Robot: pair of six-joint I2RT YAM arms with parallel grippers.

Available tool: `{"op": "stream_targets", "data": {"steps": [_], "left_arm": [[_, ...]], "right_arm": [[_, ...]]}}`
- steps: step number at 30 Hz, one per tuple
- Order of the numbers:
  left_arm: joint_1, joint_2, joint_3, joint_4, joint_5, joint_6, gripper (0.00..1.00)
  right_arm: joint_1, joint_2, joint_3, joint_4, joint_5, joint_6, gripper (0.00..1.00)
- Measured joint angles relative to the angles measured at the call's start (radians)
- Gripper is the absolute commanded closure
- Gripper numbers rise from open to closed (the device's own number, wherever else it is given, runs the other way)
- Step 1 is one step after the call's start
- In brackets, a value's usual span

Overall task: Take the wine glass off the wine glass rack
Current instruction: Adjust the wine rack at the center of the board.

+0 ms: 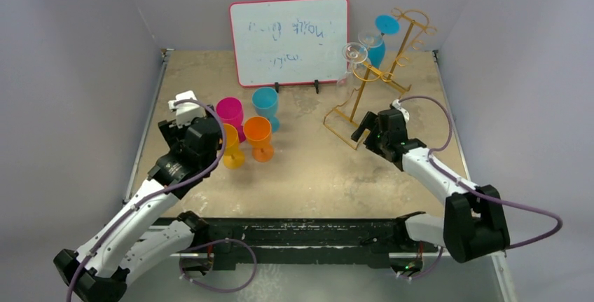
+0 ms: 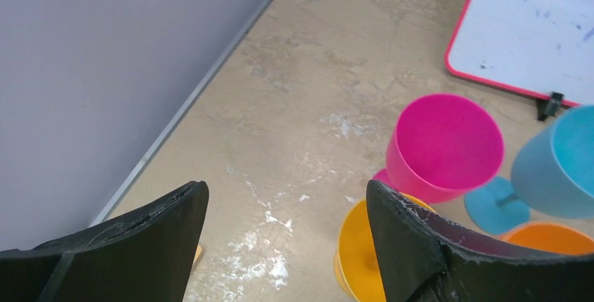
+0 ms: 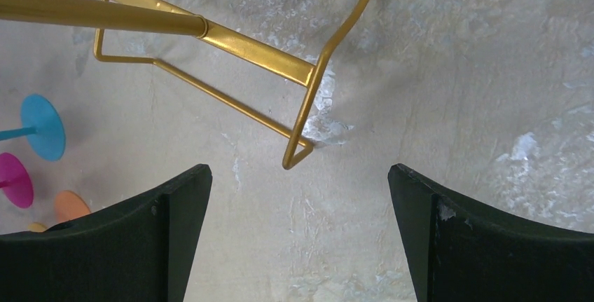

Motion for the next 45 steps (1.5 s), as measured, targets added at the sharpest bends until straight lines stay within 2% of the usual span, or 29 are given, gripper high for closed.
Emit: {"op": "stream_targets", "data": {"steps": [2, 7, 10, 18, 24, 35, 45], "left_arm": [[0.033, 0.007, -0.003, 0.007, 0.018, 0.001, 0.17], [0.310, 0.034, 0.018, 0.012, 0.207, 0.000, 0.16], [0.384, 0.097, 0.078, -0.020, 0.300, -0.020, 0.15], [0.388, 0.052, 0.206, -0.135, 0.476, -0.096, 0.14], [0.388, 0.012, 0.303, -0.208, 0.557, -0.116, 0.13], [0.388, -0.053, 0.248, -0.300, 0.597, -0.177, 0.12], [0.388, -0.095, 0.253, -0.324, 0.601, -0.219, 0.11]], "right_arm": [[0.000, 0.035, 0.015, 0.004, -0.009, -0.008, 0.00], [0.000, 0.107, 0.027, 0.011, -0.014, -0.016, 0.00], [0.000, 0.132, 0.027, 0.011, -0.007, -0.016, 0.00], [0.000, 0.180, 0.063, -0.030, 0.100, -0.005, 0.00], [0.000, 0.180, 0.063, -0.068, 0.176, 0.038, 0.00], [-0.001, 0.056, 0.027, -0.186, 0.325, 0.167, 0.00], [-0.054, -0.031, 0.006, -0.270, 0.362, 0.259, 0.00]]}}
